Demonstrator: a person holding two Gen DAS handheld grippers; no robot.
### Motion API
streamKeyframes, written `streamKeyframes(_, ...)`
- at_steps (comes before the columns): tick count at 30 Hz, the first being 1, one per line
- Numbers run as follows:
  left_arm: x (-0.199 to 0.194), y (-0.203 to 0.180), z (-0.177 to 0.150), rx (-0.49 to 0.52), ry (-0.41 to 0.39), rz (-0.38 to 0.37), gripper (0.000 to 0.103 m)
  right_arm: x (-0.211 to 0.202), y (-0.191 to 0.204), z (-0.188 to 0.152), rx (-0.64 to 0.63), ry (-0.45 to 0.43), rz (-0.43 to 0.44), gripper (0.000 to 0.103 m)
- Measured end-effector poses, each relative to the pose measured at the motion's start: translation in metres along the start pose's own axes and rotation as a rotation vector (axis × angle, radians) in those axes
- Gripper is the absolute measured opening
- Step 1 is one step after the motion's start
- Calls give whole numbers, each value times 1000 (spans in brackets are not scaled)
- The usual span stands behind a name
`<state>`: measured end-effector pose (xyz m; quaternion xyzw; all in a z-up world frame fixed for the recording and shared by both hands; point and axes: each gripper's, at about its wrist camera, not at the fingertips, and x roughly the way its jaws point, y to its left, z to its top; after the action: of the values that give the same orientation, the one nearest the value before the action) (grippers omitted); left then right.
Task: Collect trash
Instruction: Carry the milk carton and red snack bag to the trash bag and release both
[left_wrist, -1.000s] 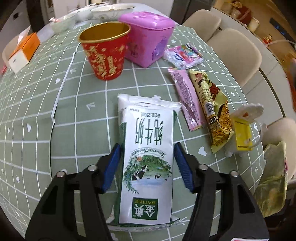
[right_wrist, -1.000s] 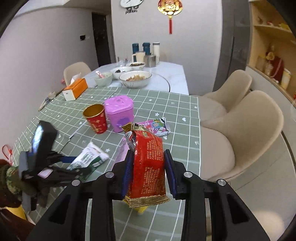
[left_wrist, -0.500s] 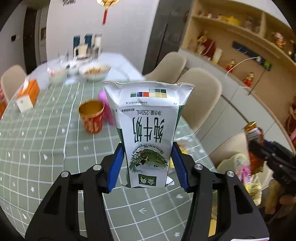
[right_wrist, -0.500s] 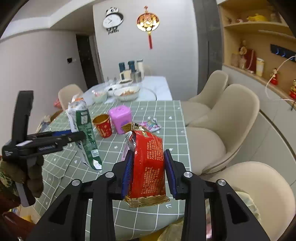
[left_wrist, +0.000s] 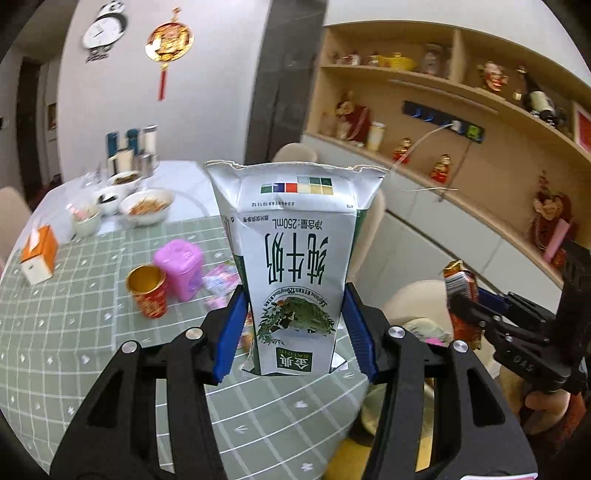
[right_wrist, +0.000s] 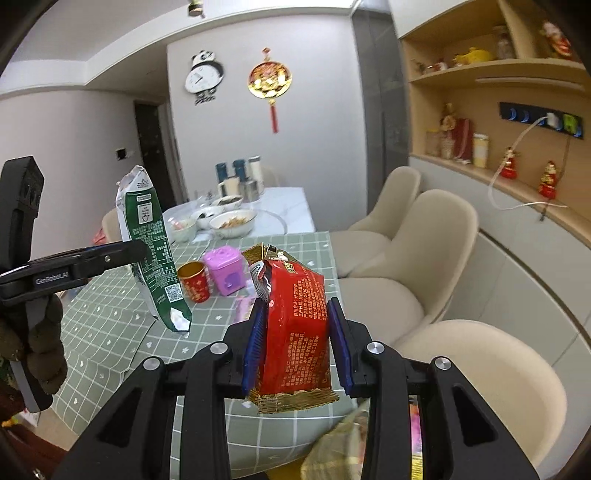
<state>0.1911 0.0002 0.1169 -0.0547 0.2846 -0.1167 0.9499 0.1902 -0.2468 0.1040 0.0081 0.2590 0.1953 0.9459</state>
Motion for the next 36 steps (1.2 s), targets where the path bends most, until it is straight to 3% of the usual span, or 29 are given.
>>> streamKeyframes(10, 15, -83, 4, 110, 28, -205, 49, -64, -50, -20, 73, -44, -200, 33)
streamKeyframes(23, 82, -179, -29, 169, 182, -446, 49, -118, -119, -76, 250, -35, -379, 33)
streamKeyframes(28, 127, -213, -50, 229, 277, -458, 49, -129, -142, -88, 314, -39, -423, 33)
streamKeyframes(32, 168, -226, -83, 308, 418, -387, 49, -129, -154, -99, 355, -32, -441, 33)
streamKeyframes(36, 196, -227, -105, 330, 521, -367, 48, -120, -162, -107, 385, -2, -444, 33)
